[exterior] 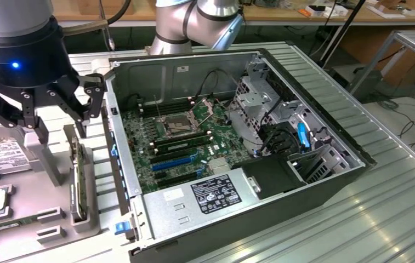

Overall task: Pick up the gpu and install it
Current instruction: 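Pick up the gpu and move the gpu toward the slot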

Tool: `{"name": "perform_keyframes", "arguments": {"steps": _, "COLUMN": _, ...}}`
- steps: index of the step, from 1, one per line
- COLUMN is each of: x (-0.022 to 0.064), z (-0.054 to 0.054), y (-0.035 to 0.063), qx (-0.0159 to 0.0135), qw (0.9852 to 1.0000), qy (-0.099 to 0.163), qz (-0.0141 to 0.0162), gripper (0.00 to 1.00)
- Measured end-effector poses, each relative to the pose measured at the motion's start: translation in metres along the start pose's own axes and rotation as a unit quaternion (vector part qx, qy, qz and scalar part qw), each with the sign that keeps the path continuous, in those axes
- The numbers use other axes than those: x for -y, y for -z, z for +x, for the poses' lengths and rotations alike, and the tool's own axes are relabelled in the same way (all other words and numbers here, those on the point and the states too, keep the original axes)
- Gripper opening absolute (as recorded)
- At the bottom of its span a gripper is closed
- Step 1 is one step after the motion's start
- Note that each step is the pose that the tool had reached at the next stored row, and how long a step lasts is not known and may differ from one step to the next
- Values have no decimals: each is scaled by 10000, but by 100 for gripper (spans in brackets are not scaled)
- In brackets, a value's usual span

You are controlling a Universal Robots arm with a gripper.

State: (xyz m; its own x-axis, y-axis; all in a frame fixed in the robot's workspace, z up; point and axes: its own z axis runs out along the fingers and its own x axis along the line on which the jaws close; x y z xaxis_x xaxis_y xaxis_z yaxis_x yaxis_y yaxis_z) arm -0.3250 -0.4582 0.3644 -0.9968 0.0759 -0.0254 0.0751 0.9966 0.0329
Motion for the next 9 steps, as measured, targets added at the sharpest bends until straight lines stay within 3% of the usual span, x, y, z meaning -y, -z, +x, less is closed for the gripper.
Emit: {"name": "perform_keyframes", "arguments": {"steps": 9, "x": 2, "z": 1, "y": -49, "qx": 0, "qw": 10000, "qy": 0, "qz": 0, "gripper": 56}}
